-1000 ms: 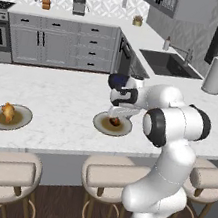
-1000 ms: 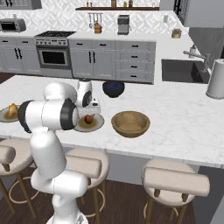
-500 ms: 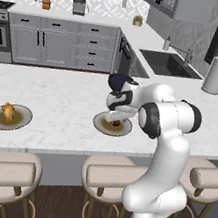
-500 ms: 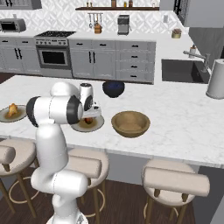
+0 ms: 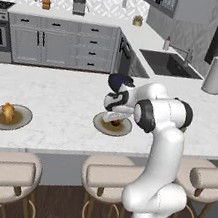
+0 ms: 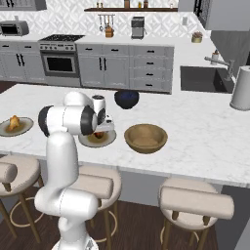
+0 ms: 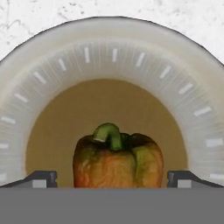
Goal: Pick the chicken drumstick and bell pepper from their plates and place them in the bowl. Then put the bowl in the fridge.
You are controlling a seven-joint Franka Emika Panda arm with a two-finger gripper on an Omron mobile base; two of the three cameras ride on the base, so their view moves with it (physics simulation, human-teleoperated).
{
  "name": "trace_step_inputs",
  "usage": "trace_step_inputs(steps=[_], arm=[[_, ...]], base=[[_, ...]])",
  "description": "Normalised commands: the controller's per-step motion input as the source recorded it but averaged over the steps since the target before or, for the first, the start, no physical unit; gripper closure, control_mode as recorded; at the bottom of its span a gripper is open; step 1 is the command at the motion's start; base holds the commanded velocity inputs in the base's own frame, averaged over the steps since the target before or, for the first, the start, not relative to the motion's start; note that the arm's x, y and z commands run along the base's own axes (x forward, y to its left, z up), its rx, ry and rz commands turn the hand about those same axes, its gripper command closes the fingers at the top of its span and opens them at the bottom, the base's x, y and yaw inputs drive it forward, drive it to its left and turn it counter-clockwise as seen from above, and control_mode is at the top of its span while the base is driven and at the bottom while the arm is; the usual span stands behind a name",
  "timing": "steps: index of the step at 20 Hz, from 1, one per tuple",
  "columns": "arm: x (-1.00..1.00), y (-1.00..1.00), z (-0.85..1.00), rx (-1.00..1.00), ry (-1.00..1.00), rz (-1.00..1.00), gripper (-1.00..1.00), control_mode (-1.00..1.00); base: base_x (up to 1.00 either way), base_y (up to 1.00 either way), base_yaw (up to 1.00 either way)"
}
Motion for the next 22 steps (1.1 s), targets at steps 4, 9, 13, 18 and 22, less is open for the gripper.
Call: trace_step_inputs(steps=[4,9,13,18,22], arm=[[0.38,0.03,-0.26,0.00,0.03,0.02,1.00,-1.00],[-0.09,0.02,-0.15,0.00,0.01,0.02,1.00,-1.00],[-0.83,-0.20,0.08,0.07,0.01,0.00,1.00,-1.00],[-1.00,-0.29,0.81,0.09,-0.01,-0.03,1.00,-1.00],[-0.92,-0.20,1.00,0.01,-0.09,0.00,1.00,-1.00]], base=[[0.00,0.00,0.00],[0.00,0.00,0.00],[0.00,0.00,0.00],[0.00,0.00,0.00],[0.00,0.00,0.00]])
